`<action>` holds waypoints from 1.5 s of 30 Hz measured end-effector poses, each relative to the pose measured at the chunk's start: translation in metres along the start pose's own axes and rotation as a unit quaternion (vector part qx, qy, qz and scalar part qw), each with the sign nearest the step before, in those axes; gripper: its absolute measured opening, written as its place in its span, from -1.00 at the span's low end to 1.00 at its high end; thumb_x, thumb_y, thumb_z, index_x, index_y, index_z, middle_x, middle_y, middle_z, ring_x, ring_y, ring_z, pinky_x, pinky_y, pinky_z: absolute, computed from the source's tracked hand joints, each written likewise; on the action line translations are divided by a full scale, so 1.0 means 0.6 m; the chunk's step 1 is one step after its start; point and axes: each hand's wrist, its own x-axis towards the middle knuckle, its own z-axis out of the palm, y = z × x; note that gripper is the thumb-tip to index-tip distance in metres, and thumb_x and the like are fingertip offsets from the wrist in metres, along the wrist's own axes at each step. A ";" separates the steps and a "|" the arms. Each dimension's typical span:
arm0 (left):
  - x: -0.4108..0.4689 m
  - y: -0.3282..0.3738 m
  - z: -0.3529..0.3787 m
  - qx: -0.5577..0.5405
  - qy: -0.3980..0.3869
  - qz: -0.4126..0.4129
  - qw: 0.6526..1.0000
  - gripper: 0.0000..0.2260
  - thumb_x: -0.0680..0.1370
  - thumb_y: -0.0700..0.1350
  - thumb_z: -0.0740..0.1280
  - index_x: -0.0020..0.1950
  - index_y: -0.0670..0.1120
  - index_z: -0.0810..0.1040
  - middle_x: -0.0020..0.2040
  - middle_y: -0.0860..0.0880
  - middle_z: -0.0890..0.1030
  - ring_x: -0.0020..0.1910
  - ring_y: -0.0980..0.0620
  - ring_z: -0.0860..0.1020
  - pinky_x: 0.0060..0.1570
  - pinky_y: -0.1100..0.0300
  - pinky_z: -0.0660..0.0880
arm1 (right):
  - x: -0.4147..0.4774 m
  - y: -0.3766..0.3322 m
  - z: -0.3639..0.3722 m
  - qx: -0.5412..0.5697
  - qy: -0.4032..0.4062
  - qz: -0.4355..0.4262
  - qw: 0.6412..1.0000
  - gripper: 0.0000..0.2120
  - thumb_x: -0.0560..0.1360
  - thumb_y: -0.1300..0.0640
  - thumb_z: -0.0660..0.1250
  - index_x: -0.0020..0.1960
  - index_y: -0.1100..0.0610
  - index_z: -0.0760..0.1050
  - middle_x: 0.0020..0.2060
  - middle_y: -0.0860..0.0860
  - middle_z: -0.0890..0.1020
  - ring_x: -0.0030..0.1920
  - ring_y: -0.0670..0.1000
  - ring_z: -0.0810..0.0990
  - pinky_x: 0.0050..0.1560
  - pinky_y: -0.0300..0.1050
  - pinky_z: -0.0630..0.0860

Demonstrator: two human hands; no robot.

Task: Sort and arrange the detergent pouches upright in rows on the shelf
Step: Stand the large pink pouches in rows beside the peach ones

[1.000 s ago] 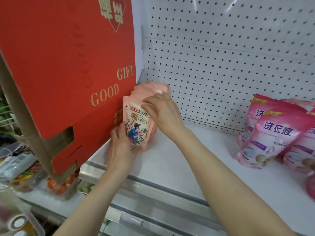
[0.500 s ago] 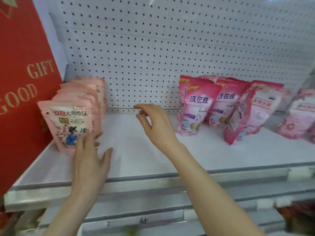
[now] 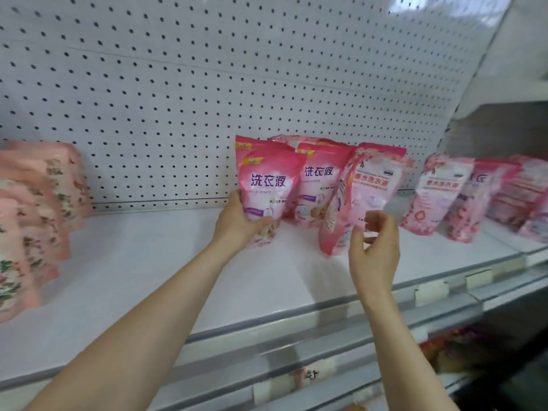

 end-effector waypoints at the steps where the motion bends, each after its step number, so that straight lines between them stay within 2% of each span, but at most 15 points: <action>1: 0.010 0.003 0.008 -0.002 0.010 -0.004 1.000 -0.42 0.36 -0.01 0.53 0.27 -0.09 0.37 0.13 -0.01 0.57 0.04 -0.02 0.55 0.03 0.13 0.47 | 0.013 0.013 -0.003 0.000 -0.043 0.034 0.998 -0.67 0.53 0.06 0.35 0.25 -0.03 0.35 0.14 -0.03 0.51 0.11 0.01 0.52 0.14 0.14 0.53; 3: 0.025 -0.001 0.016 0.000 0.038 -0.005 0.999 -0.50 0.38 -0.03 0.52 0.23 -0.10 0.42 0.11 -0.04 0.60 0.04 -0.06 0.57 0.04 0.07 0.51 | 0.034 0.034 0.005 -0.019 -0.138 0.078 0.987 -0.33 0.43 -0.20 0.43 0.43 -0.06 0.24 0.32 -0.03 0.46 0.25 -0.01 0.48 0.26 0.07 0.47; 5: 0.030 -0.009 0.013 -0.005 0.054 -0.006 0.999 -0.54 0.40 -0.04 0.50 0.22 -0.09 0.44 0.14 -0.07 0.62 0.09 -0.10 0.58 0.09 -0.02 0.53 | 0.047 0.042 0.026 -0.027 -0.175 0.096 0.979 -0.19 0.37 -0.31 0.41 0.49 -0.06 0.18 0.36 -0.02 0.48 0.29 0.02 0.50 0.29 0.06 0.46; 10: 0.007 -0.029 -0.020 -0.011 0.073 -0.009 0.997 -0.58 0.44 -0.10 0.48 0.25 -0.05 0.46 0.17 -0.09 0.61 0.12 -0.11 0.58 0.13 -0.07 0.53 | 0.069 0.057 0.050 0.011 -0.160 0.146 0.976 -0.63 0.62 -0.06 0.17 0.40 -0.04 0.30 0.05 0.02 0.61 0.01 0.11 0.59 0.09 0.11 0.55; 12: -0.005 -0.038 -0.038 -0.021 0.080 -0.010 0.997 -0.59 0.44 -0.13 0.47 0.24 -0.04 0.46 0.15 -0.07 0.61 0.09 -0.10 0.58 0.12 -0.05 0.53 | 0.079 0.072 0.042 0.093 -0.160 0.187 0.965 -0.70 0.64 0.02 0.15 0.36 -0.04 0.33 0.07 0.00 0.58 0.09 0.12 0.58 0.11 0.11 0.55; 15: -0.019 -0.048 -0.056 -0.047 0.070 -0.014 0.996 -0.61 0.44 -0.16 0.47 0.23 -0.04 0.47 0.13 -0.05 0.62 0.06 -0.07 0.60 0.11 -0.06 0.55 | 0.096 0.089 0.030 0.234 -0.157 0.252 0.926 -0.70 0.63 0.17 0.17 0.35 0.02 0.38 0.24 0.04 0.57 0.26 0.11 0.54 0.23 0.08 0.51; 18: -0.028 -0.046 -0.065 -0.051 0.058 -0.013 0.997 -0.63 0.44 -0.16 0.47 0.21 -0.04 0.48 0.13 -0.05 0.62 0.07 -0.06 0.60 0.10 -0.07 0.56 | 0.098 0.091 0.025 0.259 -0.186 0.268 0.909 -0.67 0.61 0.19 0.20 0.35 0.00 0.41 0.26 0.04 0.59 0.27 0.10 0.55 0.32 0.16 0.46; 22: -0.035 -0.045 -0.068 -0.057 0.059 -0.011 0.997 -0.63 0.44 -0.15 0.48 0.20 -0.03 0.49 0.13 -0.04 0.63 0.07 -0.05 0.60 0.10 -0.05 0.56 | 0.085 0.070 0.024 0.198 -0.210 0.230 0.930 -0.67 0.58 0.15 0.27 0.33 0.00 0.41 0.18 -0.05 0.60 0.19 0.02 0.58 0.28 0.15 0.50; 26: -0.042 -0.043 -0.065 -0.061 0.067 -0.004 0.996 -0.64 0.43 -0.16 0.48 0.17 0.00 0.47 0.08 -0.01 0.62 0.04 -0.04 0.60 0.06 0.01 0.56 | 0.050 0.034 0.047 -0.074 -0.186 0.078 0.977 -0.60 0.53 -0.11 0.32 0.29 0.02 0.36 0.01 -0.06 0.60 -0.03 0.06 0.61 0.06 0.06 0.55; 28: -0.046 -0.041 -0.063 -0.063 0.074 0.001 0.995 -0.64 0.43 -0.17 0.48 0.17 0.00 0.46 0.06 -0.02 0.61 0.01 -0.04 0.60 0.02 0.04 0.55 | 0.036 0.024 0.062 -0.124 -0.146 0.044 0.980 -0.60 0.52 -0.14 0.30 0.23 0.06 0.34 0.01 0.03 0.61 -0.04 0.15 0.61 -0.01 0.09 0.54; 32: -0.056 -0.036 -0.061 -0.050 0.095 0.008 0.994 -0.62 0.44 -0.18 0.48 0.20 -0.05 0.47 0.01 -0.03 0.59 -0.08 -0.03 0.57 -0.15 0.19 0.46 | 0.031 0.013 0.077 -0.167 -0.117 0.027 0.979 -0.59 0.53 -0.04 0.32 0.26 0.15 0.31 0.04 0.13 0.60 0.00 0.21 0.60 -0.08 0.07 0.50; 36: -0.069 -0.042 -0.069 -0.032 0.134 0.010 0.990 -0.63 0.43 -0.13 0.48 0.19 -0.04 0.48 0.00 -0.02 0.61 -0.06 -0.06 0.58 -0.07 0.11 0.50 | 0.045 0.021 0.077 -0.223 -0.103 -0.017 0.969 -0.71 0.56 0.20 0.29 0.24 0.21 0.33 0.00 0.19 0.61 -0.04 0.27 0.62 -0.19 0.07 0.45; 39: -0.078 -0.054 -0.083 -0.021 0.169 0.000 0.985 -0.62 0.42 -0.09 0.49 0.18 -0.04 0.48 0.01 -0.03 0.63 -0.05 -0.09 0.60 -0.02 0.02 0.55 | 0.055 0.029 0.076 -0.228 -0.094 -0.025 0.969 -0.71 0.55 0.24 0.27 0.24 0.23 0.32 -0.02 0.21 0.62 -0.06 0.29 0.62 -0.22 0.07 0.43; 43: -0.083 -0.058 -0.102 -0.038 0.155 -0.011 0.987 -0.58 0.40 -0.05 0.52 0.20 -0.01 0.47 0.04 -0.03 0.65 -0.05 -0.06 0.63 -0.05 -0.05 0.59 | 0.064 0.016 0.062 -0.147 -0.193 0.018 0.970 -0.41 0.43 -0.15 0.47 0.22 0.17 0.31 -0.01 0.10 0.60 -0.05 0.17 0.59 -0.12 0.02 0.45; 45: -0.083 -0.059 -0.110 -0.057 0.126 -0.017 0.990 -0.59 0.39 -0.03 0.52 0.18 -0.01 0.48 0.03 -0.04 0.65 -0.04 -0.07 0.63 -0.09 -0.09 0.61 | 0.076 0.007 0.046 -0.063 -0.233 0.071 0.968 -0.35 0.42 -0.27 0.42 0.27 0.14 0.31 0.00 0.00 0.58 -0.01 0.07 0.57 -0.03 -0.03 0.46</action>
